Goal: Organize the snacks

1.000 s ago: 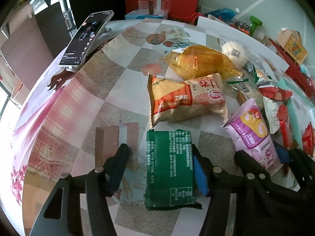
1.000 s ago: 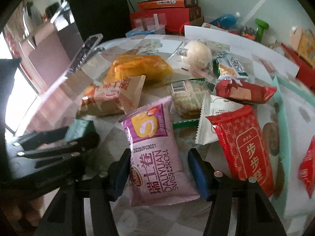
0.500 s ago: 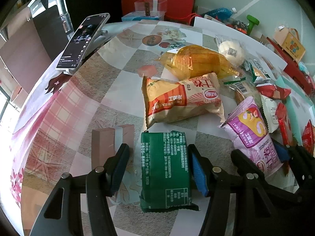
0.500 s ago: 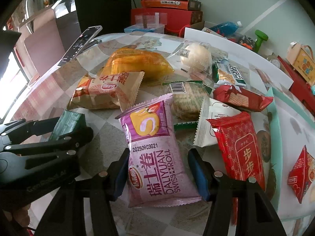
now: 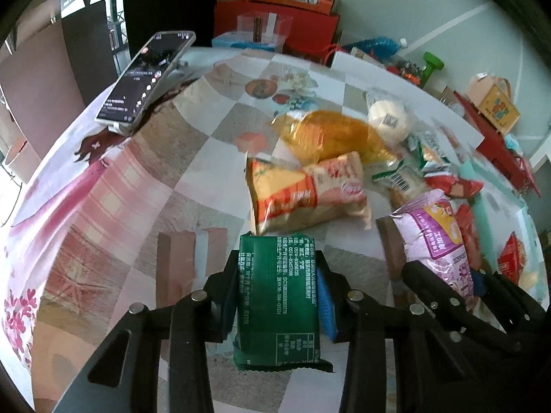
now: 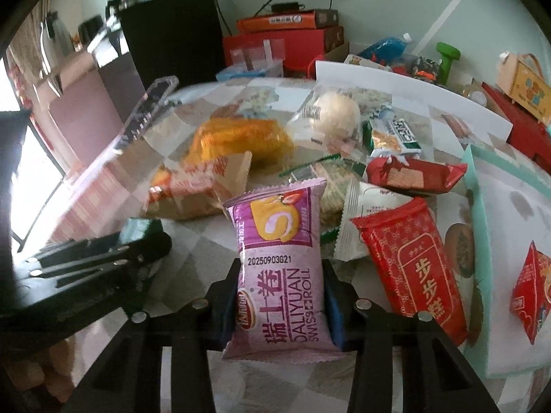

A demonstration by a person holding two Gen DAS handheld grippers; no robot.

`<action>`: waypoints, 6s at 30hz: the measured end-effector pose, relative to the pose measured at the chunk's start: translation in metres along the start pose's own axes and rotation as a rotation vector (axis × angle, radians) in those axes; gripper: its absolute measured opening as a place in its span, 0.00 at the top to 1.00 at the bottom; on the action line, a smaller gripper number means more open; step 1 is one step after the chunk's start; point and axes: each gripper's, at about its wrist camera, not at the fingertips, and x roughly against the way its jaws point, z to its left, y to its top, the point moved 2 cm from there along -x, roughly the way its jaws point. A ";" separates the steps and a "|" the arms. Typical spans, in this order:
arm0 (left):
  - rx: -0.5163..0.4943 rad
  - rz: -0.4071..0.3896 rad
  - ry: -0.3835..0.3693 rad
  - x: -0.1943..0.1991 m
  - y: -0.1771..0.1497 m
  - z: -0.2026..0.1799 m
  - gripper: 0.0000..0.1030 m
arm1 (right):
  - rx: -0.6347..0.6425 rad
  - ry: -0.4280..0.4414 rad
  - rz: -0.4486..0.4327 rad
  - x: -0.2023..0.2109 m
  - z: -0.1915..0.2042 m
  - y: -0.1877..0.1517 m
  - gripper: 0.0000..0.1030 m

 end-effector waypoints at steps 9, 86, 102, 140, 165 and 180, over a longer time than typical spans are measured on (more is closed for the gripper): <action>-0.016 -0.090 -0.042 0.033 0.008 -0.012 0.60 | -0.025 0.052 -0.127 0.040 0.001 0.011 0.57; -0.454 -0.016 -0.260 -0.022 0.058 -0.307 0.20 | -0.640 -0.395 -0.254 0.111 -0.277 -0.039 0.39; -0.376 -0.067 -0.133 -0.027 0.054 -0.264 0.01 | -0.596 -0.493 -0.239 0.113 -0.275 -0.036 0.00; -0.101 -0.162 -0.003 0.024 0.052 -0.083 0.01 | -0.531 -0.325 -0.245 0.092 -0.206 -0.002 0.00; 0.023 -0.054 0.052 0.004 0.042 -0.003 0.01 | -0.132 -0.072 -0.048 0.024 -0.070 0.018 0.00; 0.113 -0.070 0.103 -0.018 0.060 0.020 0.01 | -0.143 -0.065 0.039 0.003 -0.078 0.009 0.01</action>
